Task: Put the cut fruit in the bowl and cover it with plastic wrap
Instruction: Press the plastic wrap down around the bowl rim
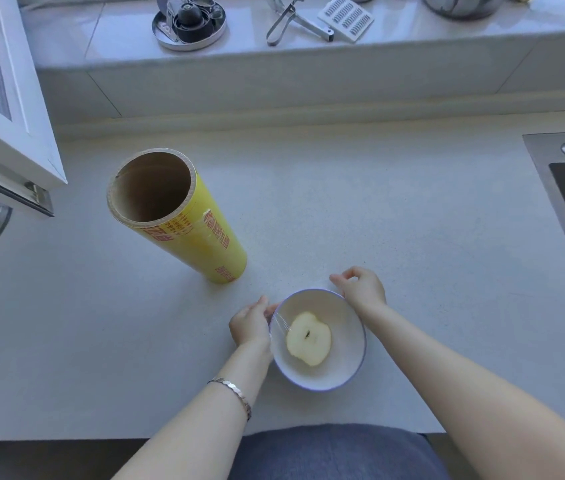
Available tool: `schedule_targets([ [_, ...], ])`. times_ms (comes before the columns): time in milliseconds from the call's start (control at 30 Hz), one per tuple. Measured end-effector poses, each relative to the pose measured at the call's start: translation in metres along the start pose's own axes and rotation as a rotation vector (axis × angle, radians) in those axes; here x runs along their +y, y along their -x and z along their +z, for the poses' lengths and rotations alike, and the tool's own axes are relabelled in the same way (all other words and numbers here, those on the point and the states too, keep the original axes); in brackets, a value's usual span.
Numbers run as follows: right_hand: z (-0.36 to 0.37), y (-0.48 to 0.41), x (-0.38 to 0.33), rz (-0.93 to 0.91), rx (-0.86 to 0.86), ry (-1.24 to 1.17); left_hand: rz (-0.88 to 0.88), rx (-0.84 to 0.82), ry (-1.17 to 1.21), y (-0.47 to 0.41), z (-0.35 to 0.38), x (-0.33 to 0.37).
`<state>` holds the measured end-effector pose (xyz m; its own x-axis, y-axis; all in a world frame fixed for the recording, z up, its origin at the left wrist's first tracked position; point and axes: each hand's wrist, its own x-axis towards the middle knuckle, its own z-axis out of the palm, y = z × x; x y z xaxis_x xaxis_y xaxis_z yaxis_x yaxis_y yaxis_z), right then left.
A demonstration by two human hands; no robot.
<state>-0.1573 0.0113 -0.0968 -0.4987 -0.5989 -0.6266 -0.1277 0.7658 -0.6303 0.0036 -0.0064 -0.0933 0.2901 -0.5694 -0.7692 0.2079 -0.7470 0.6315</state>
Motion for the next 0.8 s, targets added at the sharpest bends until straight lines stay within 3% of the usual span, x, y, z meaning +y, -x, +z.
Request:
schedule_targets([
  [167, -0.009, 0.006, 0.002, 0.187, -0.179, -0.125, -0.149, -0.114, -0.294, -0.013, -0.008, 0.013],
  [267, -0.020, 0.007, 0.003, 0.307, -0.323, -0.316, -0.175, -0.100, -0.294, -0.022, -0.016, 0.028],
  [333, -0.029, 0.006, 0.007, 0.319, -0.386, -0.368, 0.032, -0.076, -0.504, -0.018, -0.023, 0.037],
  [400, -0.035, 0.005, 0.010, 0.301, -0.430, -0.318, 0.420, -0.121, -0.871, 0.000, -0.030, 0.039],
  [500, -0.037, 0.009, 0.011, 0.256, -0.458, -0.162, 0.836, -0.518, -1.210, 0.037, -0.023, 0.030],
  [567, -0.036, 0.014, 0.013, 0.176, -0.446, -0.119, 0.966, -0.661, -1.563, 0.047, -0.013, 0.014],
  [633, -0.035, 0.020, 0.014, 0.108, -0.404, -0.139, 1.028, -0.643, -1.782, 0.045, -0.008, 0.001],
  [800, -0.031, 0.036, 0.016, -0.090, -0.205, -0.189, 0.986, -0.615, -1.873, 0.035, -0.006, -0.009],
])
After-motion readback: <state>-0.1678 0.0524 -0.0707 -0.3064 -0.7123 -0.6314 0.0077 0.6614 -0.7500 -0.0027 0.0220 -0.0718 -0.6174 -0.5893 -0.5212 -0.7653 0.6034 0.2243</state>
